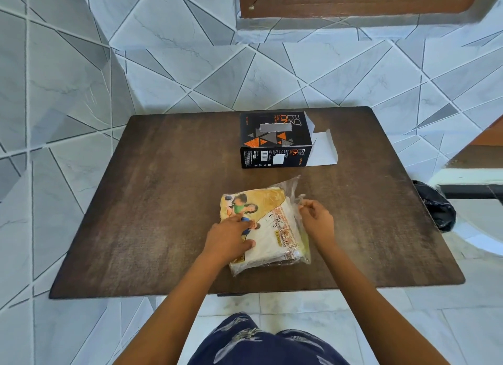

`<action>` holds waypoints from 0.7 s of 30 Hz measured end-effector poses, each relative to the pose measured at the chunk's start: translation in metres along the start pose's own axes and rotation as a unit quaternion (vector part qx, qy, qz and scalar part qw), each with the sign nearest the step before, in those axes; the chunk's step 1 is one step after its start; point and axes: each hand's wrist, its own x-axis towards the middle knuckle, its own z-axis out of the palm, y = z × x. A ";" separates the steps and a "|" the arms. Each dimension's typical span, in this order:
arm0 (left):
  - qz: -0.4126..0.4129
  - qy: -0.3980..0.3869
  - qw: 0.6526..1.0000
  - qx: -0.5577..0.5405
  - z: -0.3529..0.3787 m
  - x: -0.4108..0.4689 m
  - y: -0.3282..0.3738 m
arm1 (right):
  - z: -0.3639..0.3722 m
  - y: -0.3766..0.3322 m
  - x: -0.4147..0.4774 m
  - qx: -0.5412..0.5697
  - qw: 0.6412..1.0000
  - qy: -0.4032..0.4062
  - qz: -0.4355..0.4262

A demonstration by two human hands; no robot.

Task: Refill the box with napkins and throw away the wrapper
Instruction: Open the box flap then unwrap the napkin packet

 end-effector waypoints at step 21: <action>0.020 -0.066 0.997 -0.018 0.001 0.020 0.003 | -0.029 0.035 0.016 0.085 0.982 0.075 0.154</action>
